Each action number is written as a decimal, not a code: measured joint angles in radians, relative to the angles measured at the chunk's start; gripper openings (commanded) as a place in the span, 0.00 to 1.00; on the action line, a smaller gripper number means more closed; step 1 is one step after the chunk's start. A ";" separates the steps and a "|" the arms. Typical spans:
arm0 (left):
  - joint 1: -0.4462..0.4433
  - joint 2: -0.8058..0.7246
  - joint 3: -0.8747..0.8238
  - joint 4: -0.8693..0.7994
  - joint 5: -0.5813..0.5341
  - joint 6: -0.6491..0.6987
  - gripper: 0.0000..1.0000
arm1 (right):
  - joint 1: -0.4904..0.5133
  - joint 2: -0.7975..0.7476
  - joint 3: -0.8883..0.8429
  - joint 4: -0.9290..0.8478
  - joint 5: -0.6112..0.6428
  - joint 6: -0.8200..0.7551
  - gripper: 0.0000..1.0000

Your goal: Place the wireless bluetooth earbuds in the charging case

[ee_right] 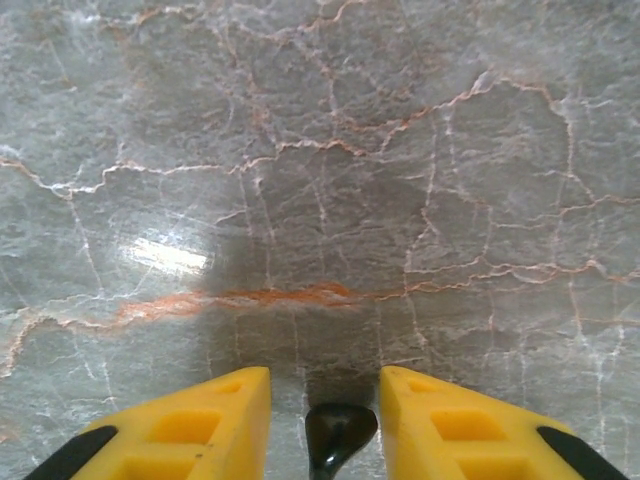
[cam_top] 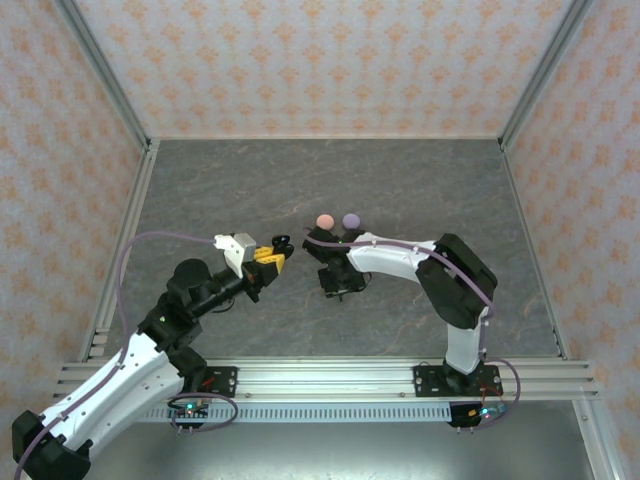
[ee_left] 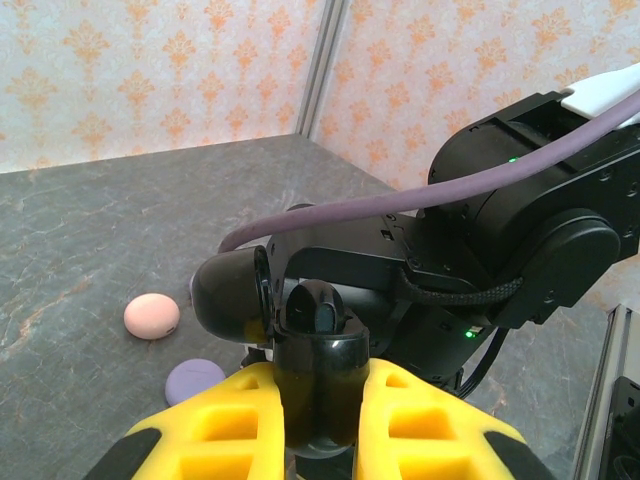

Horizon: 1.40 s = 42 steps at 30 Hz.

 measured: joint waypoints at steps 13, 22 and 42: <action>0.000 0.000 0.000 0.000 0.000 0.000 0.00 | 0.000 0.000 -0.002 -0.004 0.000 0.009 0.20; 0.000 0.000 -0.002 0.001 0.000 -0.001 0.00 | 0.003 -0.026 -0.003 -0.012 -0.015 0.011 0.18; 0.000 0.129 -0.006 0.218 0.099 -0.030 0.00 | 0.006 -0.600 0.093 0.187 0.046 -0.043 0.18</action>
